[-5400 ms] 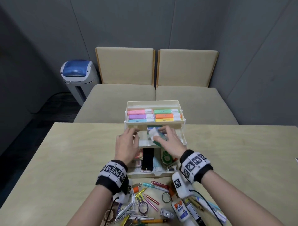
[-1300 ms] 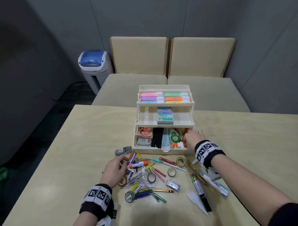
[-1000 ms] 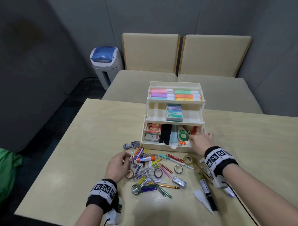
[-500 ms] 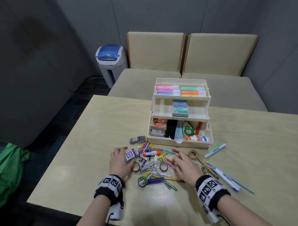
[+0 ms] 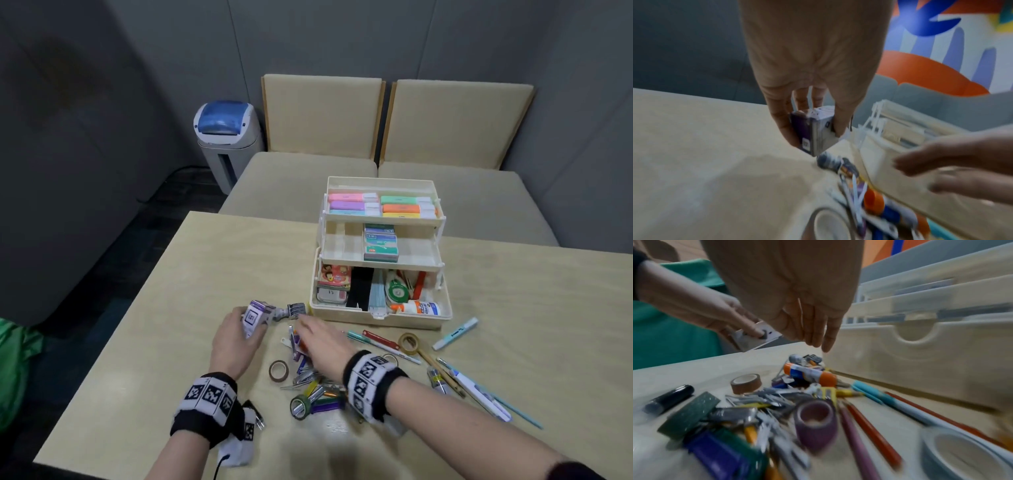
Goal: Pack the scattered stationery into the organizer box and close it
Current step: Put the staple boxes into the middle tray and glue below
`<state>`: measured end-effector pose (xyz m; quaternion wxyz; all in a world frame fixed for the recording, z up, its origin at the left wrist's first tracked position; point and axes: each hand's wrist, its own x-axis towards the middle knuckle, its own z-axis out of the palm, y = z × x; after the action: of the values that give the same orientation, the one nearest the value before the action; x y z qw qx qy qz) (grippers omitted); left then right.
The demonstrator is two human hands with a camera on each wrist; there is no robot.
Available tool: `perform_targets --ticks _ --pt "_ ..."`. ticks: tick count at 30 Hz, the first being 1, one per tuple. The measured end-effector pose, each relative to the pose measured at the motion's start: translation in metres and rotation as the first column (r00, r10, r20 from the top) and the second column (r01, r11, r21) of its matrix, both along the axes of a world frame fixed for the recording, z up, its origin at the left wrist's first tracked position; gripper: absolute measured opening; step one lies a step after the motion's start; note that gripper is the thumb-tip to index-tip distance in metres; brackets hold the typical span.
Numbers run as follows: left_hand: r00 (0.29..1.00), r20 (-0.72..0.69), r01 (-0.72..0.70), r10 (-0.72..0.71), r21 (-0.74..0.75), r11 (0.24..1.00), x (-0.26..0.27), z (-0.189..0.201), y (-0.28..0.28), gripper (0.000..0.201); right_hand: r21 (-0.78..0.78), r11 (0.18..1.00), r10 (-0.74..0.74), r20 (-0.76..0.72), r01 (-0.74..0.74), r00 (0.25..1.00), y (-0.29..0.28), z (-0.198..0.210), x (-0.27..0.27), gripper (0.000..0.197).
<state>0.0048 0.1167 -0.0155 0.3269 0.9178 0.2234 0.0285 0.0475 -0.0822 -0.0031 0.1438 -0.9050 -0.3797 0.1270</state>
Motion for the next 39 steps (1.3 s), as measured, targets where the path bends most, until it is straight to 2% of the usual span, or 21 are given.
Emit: perform_targets --ticks 3,5,7,9,13,19,22,24,27,31,33,35,37,39 --pt "0.996 0.085 0.006 -0.001 -0.051 0.999 0.007 0.013 0.012 0.04 -0.113 0.992 0.062 0.057 -0.056 0.996 0.033 -0.01 0.011 0.064" --pt "0.993 0.118 0.031 -0.023 -0.064 0.997 0.011 0.021 0.019 0.037 -0.174 0.984 0.034 0.063 -0.023 0.997 0.049 -0.024 0.022 0.059" --pt "0.99 0.131 0.057 -0.045 -0.092 0.994 0.015 0.026 0.025 0.036 -0.227 0.974 0.004 0.088 0.017 0.996 0.059 -0.032 0.031 0.063" --pt "0.99 0.123 0.079 -0.064 -0.118 0.99 0.018 0.028 0.031 0.035 -0.255 0.966 -0.032 0.052 0.044 0.998 0.066 -0.033 0.037 0.058" --pt "0.992 0.112 0.079 -0.064 -0.129 0.989 0.022 0.029 0.043 0.036 -0.201 0.975 -0.107 -0.042 0.096 0.993 0.07 -0.027 0.043 0.037" --pt "0.993 0.12 0.035 -0.016 -0.153 0.988 0.02 0.035 0.047 0.036 -0.16 0.983 -0.096 -0.034 0.09 0.995 0.069 -0.005 0.039 0.03" --pt "0.99 0.141 0.034 -0.005 -0.207 0.978 0.023 0.049 0.031 0.037 -0.042 0.996 -0.083 -0.052 0.081 0.995 0.047 0.014 0.027 0.022" --pt "0.985 0.165 0.082 -0.042 -0.242 0.967 0.03 0.057 0.015 0.035 0.09 0.987 -0.12 -0.161 0.135 0.98 0.022 0.027 0.016 0.02" --pt "0.969 0.21 0.197 -0.128 -0.35 0.916 0.045 0.067 -0.017 0.034 0.249 0.904 -0.241 -0.377 0.348 0.894 -0.019 0.047 0.006 0.012" --pt "0.924 0.197 0.379 -0.326 -0.392 0.838 0.074 0.07 -0.061 0.037 0.38 0.647 -0.417 -0.55 0.661 0.724 -0.069 0.068 0.02 0.016" --pt "0.883 0.176 0.47 -0.436 -0.313 0.826 0.091 0.064 -0.075 0.037 0.416 0.542 -0.483 -0.557 0.73 0.676 -0.088 0.074 0.035 0.017" --pt "0.835 0.125 0.551 -0.537 -0.182 0.814 0.106 0.057 -0.083 0.038 0.433 0.484 -0.528 -0.548 0.76 0.648 -0.103 0.077 0.048 0.019" --pt "0.781 0.041 0.624 -0.623 -0.033 0.781 0.115 0.052 -0.087 0.04 0.43 0.482 -0.547 -0.533 0.763 0.646 -0.112 0.075 0.056 0.019" --pt "0.734 -0.074 0.679 -0.675 0.097 0.728 0.119 0.045 -0.087 0.046 0.413 0.513 -0.542 -0.523 0.752 0.658 -0.116 0.071 0.06 0.02"
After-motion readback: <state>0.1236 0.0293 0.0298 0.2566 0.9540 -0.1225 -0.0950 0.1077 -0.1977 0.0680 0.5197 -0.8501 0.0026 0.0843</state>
